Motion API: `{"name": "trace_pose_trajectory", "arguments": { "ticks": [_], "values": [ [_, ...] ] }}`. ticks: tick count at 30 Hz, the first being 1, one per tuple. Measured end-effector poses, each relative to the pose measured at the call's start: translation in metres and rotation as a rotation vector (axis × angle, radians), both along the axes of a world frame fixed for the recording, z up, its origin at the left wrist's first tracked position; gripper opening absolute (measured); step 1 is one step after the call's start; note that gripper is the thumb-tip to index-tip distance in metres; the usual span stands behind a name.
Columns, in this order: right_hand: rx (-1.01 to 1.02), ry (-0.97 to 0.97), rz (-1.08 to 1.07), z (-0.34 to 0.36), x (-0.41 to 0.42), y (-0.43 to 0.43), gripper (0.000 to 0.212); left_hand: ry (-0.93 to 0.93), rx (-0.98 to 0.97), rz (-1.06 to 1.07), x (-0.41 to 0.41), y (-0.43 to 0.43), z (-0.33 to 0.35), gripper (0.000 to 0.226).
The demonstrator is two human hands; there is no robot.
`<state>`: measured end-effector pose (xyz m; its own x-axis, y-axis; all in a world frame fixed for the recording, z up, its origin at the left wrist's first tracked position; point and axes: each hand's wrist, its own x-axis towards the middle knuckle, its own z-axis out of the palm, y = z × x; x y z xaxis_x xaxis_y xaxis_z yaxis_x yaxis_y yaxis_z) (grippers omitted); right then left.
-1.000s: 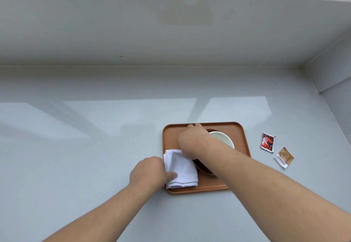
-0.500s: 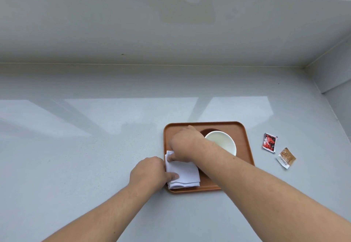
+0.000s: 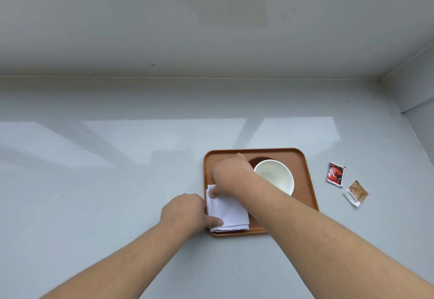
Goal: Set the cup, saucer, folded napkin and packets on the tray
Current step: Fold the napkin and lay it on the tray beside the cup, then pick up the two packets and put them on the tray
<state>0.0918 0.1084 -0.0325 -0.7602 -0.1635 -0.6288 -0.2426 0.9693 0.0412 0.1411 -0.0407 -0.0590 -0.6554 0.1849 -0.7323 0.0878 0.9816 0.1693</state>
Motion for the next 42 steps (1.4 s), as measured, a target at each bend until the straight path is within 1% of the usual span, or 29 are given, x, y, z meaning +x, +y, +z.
{"name": "trace_pose_trajectory", "arguments": {
  "ticks": [4,7,9,11,13,15,16,19,21,25,28,30,32,35,38,40,42],
  "values": [
    [-0.008,0.014,-0.005,-0.003,0.002,0.002,0.042,-0.015,-0.008,-0.022,-0.003,0.002,0.000,0.058],
    [-0.004,0.034,0.009,0.000,0.003,0.000,0.039,-0.009,-0.004,-0.029,-0.004,0.002,0.004,0.058],
    [-0.022,0.089,0.033,0.003,0.007,-0.001,0.035,0.040,0.031,-0.036,-0.005,0.001,0.008,0.056],
    [-0.083,0.168,0.026,0.010,0.011,0.002,0.031,0.145,0.139,-0.005,-0.010,0.001,0.015,0.052],
    [-0.154,0.292,-0.022,0.019,0.012,0.012,0.019,0.277,0.266,0.065,-0.019,0.006,0.023,0.050],
    [-0.208,0.438,-0.099,0.029,0.013,0.030,0.008,0.388,0.340,0.085,-0.034,0.018,0.034,0.045],
    [-0.228,0.497,-0.143,0.034,0.015,0.043,0.008,0.427,0.366,0.075,-0.041,0.028,0.039,0.039],
    [-0.267,0.624,-0.236,0.048,0.025,0.084,0.016,0.482,0.432,0.029,-0.058,0.067,0.055,0.016],
    [-0.280,0.683,-0.308,0.052,0.037,0.116,0.017,0.501,0.485,-0.023,-0.063,0.101,0.063,0.014],
    [-0.302,0.737,-0.497,0.047,0.067,0.181,0.017,0.525,0.549,-0.161,-0.060,0.172,0.073,0.020],
    [-0.298,0.729,-0.681,0.034,0.095,0.227,0.018,0.489,0.568,-0.265,-0.050,0.223,0.071,0.024],
    [-0.273,0.680,-0.827,0.023,0.116,0.258,0.018,0.439,0.538,-0.365,-0.040,0.259,0.064,0.026],
    [-0.234,0.624,-0.923,0.013,0.133,0.281,0.022,0.380,0.485,-0.471,-0.034,0.283,0.054,0.034],
    [-0.170,0.527,-1.002,0.000,0.160,0.311,0.042,0.320,0.436,-0.580,-0.024,0.318,0.036,0.054],
    [-0.140,0.451,-1.060,-0.011,0.178,0.330,0.056,0.308,0.404,-0.610,-0.018,0.345,0.019,0.066],
    [-0.153,0.407,-1.086,-0.017,0.184,0.337,0.061,0.302,0.381,-0.601,-0.017,0.359,0.010,0.067],
    [-0.173,0.391,-1.090,-0.022,0.186,0.340,0.060,0.299,0.358,-0.588,-0.018,0.368,0.003,0.063]
  ]
}}
